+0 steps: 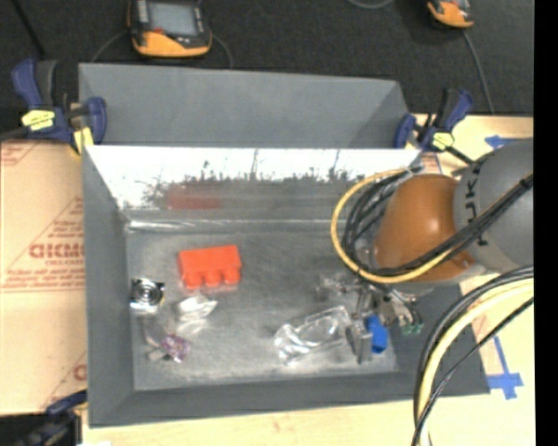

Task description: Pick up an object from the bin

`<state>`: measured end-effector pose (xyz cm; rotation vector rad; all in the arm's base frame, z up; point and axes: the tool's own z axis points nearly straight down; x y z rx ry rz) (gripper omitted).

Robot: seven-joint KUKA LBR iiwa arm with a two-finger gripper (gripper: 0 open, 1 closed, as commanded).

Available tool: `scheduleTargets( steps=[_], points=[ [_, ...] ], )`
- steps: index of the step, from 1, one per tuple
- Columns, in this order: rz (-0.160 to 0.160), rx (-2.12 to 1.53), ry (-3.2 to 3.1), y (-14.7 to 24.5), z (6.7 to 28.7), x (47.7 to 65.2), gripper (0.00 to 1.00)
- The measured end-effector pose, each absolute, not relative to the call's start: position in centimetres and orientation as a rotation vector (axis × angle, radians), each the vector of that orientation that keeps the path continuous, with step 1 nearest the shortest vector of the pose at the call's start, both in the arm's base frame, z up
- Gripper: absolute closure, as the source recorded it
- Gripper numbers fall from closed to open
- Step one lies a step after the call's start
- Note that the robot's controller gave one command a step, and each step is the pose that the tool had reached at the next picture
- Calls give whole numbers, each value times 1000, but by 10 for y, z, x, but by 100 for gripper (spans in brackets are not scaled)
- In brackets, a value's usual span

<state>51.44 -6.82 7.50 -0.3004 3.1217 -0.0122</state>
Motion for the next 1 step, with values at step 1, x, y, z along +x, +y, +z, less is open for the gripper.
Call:
scheduleTargets(
  steps=[1],
  points=[
    [1, -364, 3118, -33, 102, 493, 0]
  ],
)
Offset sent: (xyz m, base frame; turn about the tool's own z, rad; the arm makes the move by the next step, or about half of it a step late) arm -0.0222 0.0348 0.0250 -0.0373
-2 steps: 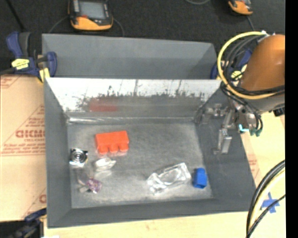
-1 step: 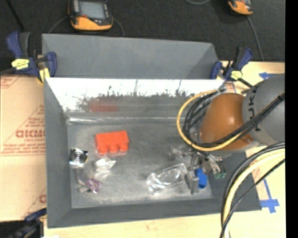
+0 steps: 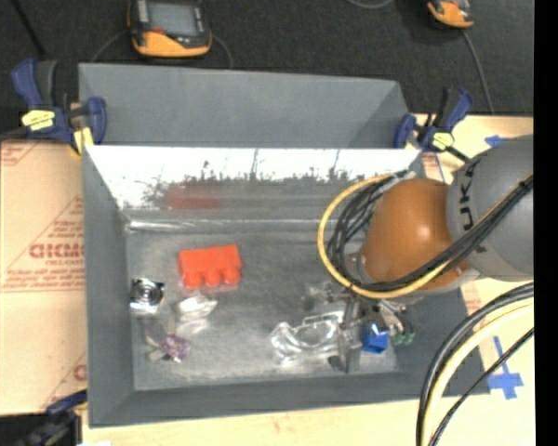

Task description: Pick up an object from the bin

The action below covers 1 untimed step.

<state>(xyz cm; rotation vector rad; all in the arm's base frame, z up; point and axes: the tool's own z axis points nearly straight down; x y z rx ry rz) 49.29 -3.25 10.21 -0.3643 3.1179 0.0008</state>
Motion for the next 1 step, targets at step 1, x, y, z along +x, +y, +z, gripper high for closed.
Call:
scheduleTargets(
  steps=[1],
  points=[
    [1, -1087, 2951, -14, 100, 481, 0]
  ],
)
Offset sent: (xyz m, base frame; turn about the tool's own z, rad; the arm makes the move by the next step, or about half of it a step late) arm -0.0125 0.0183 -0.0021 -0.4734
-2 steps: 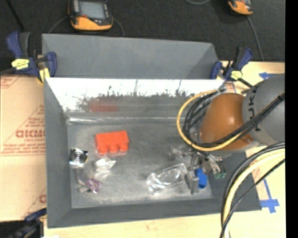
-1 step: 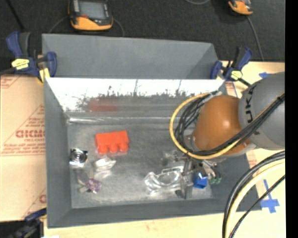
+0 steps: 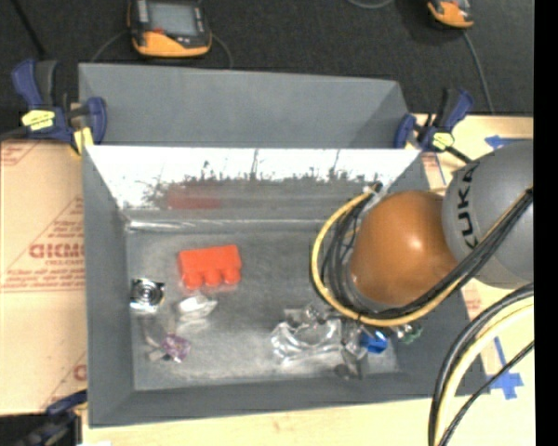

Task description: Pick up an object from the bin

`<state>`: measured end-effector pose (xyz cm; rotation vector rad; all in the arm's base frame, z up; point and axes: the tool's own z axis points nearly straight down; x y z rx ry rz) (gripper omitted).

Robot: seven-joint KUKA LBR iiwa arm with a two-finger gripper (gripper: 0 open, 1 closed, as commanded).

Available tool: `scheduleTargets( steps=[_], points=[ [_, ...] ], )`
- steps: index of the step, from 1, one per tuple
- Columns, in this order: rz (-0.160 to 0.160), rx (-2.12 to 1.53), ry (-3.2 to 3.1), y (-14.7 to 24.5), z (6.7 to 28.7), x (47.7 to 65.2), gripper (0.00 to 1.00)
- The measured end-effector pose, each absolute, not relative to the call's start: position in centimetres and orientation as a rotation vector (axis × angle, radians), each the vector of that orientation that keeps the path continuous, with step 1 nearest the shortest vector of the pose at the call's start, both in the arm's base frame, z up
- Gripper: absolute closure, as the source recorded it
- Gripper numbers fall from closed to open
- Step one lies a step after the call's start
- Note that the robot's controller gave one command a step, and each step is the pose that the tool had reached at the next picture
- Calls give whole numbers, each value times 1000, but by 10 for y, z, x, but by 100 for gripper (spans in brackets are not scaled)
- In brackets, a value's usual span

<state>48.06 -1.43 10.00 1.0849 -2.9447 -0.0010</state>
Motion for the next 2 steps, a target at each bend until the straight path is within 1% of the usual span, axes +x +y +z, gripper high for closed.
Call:
scheduleTargets(
  steps=[1, 2],
  points=[
    [1, 1284, -2868, -22, 70, 515, 0],
    [2, 1850, -2546, -27, 70, 509, 0]
  ],
)
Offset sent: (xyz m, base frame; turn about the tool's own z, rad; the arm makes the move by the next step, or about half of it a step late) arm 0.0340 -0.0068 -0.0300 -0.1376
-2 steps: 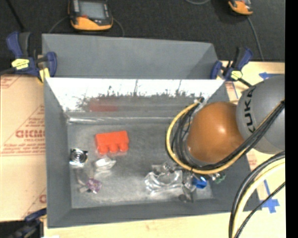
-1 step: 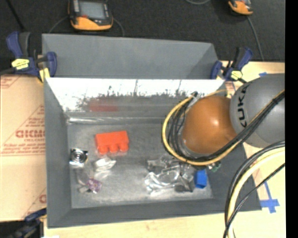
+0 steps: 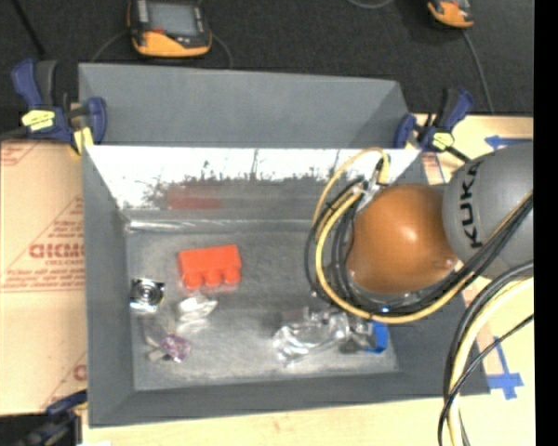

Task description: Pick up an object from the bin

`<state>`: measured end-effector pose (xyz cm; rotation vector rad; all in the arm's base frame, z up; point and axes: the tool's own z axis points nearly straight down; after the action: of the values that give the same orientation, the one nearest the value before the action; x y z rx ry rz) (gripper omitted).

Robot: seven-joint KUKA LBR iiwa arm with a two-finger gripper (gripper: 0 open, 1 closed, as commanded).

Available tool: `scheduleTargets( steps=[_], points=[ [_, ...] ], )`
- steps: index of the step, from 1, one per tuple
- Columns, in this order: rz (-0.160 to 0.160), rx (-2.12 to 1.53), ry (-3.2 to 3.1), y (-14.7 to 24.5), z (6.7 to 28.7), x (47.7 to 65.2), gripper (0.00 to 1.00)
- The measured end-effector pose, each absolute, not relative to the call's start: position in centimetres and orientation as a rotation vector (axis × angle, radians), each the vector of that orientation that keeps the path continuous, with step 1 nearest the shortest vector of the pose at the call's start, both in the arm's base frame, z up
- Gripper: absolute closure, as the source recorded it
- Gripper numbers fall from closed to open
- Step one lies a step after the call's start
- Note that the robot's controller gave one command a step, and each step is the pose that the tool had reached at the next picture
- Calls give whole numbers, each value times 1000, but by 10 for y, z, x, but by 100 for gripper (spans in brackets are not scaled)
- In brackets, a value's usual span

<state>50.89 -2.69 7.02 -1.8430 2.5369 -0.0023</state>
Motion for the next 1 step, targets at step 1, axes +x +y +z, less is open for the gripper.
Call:
scheduleTargets(
  steps=[1],
  points=[
    [0, -1841, 2539, -26, 70, 509, 100]
  ],
)
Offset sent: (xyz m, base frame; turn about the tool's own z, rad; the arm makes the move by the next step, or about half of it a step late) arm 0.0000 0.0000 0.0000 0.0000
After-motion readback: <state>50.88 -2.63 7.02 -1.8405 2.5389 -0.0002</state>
